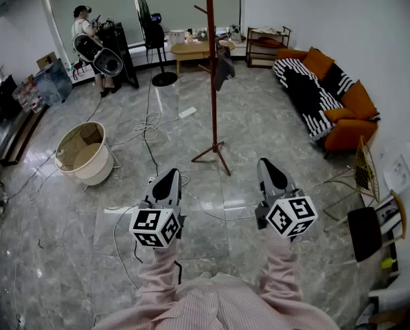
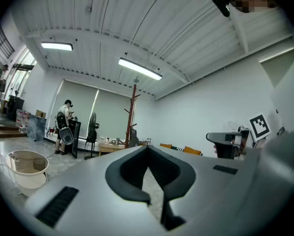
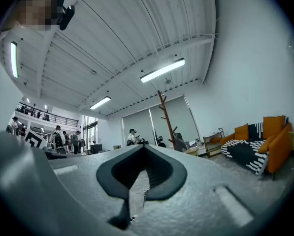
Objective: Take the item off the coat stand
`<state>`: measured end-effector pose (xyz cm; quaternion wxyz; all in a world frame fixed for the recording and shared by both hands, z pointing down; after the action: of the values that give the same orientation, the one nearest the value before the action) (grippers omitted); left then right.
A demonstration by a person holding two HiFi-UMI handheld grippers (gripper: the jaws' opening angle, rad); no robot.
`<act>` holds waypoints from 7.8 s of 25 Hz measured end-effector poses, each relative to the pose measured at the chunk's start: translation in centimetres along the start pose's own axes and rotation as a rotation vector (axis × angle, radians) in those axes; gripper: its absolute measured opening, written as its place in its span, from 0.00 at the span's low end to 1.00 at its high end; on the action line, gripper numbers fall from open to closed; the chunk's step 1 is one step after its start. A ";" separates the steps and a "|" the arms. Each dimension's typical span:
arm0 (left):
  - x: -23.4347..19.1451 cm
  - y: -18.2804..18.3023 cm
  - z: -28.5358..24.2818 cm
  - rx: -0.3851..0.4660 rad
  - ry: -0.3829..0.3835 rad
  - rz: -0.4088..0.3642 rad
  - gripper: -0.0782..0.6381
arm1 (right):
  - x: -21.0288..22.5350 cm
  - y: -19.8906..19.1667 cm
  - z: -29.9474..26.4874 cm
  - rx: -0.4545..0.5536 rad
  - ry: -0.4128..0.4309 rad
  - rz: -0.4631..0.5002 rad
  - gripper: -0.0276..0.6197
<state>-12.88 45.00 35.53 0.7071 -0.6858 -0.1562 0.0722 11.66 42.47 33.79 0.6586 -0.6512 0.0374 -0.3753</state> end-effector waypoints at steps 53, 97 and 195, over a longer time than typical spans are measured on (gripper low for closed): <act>-14.4 -6.0 -34.8 -0.057 -0.066 0.101 0.11 | 19.5 -2.1 -33.4 -0.067 -0.113 -0.086 0.34; -22.4 -7.5 -64.2 -0.105 -0.012 0.140 0.11 | 32.7 1.8 -63.8 -0.266 -0.059 0.240 0.37; -21.2 -8.9 -61.4 -0.113 -0.063 0.081 0.11 | 37.5 1.0 -53.7 -0.132 -0.114 0.018 0.07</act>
<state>-14.20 -20.34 41.08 0.6586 -0.7277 -0.1546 0.1134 10.06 -22.63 41.35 0.6185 -0.7133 0.0301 -0.3283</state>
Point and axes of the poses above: the fingertips, and each gripper's own axes: z backward along the fingers, x to its right, y out of its top, the point moved 3 cm from there along z, backward along the fingers, and after that the axes turned 14 degrees about -z, right-handed, at the moved point
